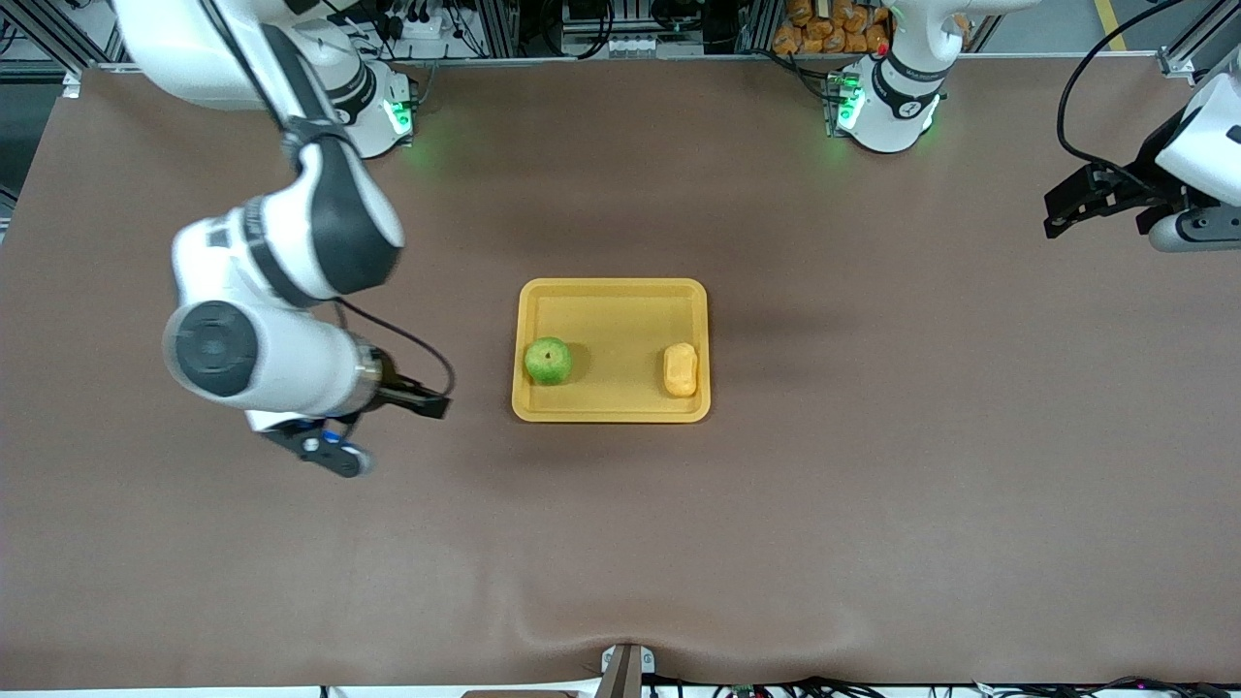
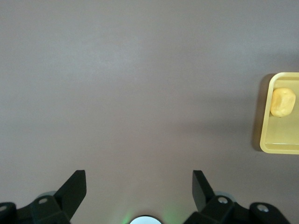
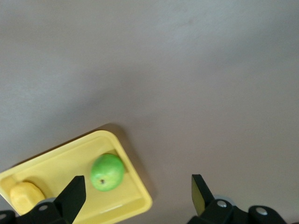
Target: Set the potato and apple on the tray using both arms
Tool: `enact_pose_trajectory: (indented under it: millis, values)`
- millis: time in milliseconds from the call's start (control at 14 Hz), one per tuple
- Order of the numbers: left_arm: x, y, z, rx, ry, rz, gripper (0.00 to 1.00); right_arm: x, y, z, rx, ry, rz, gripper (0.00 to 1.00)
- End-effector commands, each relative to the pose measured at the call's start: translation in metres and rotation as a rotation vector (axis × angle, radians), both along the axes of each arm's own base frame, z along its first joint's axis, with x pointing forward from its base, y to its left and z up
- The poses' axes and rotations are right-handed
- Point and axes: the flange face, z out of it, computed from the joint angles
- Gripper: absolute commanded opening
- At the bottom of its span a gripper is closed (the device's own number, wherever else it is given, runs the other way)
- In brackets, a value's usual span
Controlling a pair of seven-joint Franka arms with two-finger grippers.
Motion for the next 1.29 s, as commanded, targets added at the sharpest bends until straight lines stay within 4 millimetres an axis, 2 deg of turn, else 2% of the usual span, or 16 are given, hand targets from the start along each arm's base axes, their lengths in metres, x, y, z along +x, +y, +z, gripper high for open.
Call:
enact_pose_trajectory:
  millis: [0,143,286,500,857,1071,1214]
  values:
    - [-0.019,-0.004,0.002,-0.019,0.005,-0.021,1.0,-0.002,-0.04,0.028,0.009,0.0,0.024,1.0]
    - [-0.023,-0.005,0.004,-0.03,0.001,-0.023,1.0,-0.004,-0.073,0.053,0.025,-0.014,0.04,1.0]
    - [-0.023,-0.006,0.004,-0.037,0.003,-0.025,1.0,-0.011,-0.093,0.074,0.042,-0.023,0.124,1.0]
    - [-0.018,-0.005,0.0,-0.039,0.011,-0.025,1.0,-0.022,-0.107,0.105,0.006,-0.064,0.245,1.0]
    - [-0.016,-0.008,-0.002,-0.04,0.014,-0.029,1.0,-0.039,-0.159,0.151,0.014,-0.117,0.301,1.0]
    - [-0.016,-0.009,-0.002,-0.043,0.015,-0.03,1.0,-0.062,-0.171,0.173,0.015,-0.133,0.293,1.0]
    - [-0.016,-0.009,-0.002,-0.043,0.015,-0.03,1.0,-0.077,-0.188,0.184,0.024,-0.146,0.343,1.0]
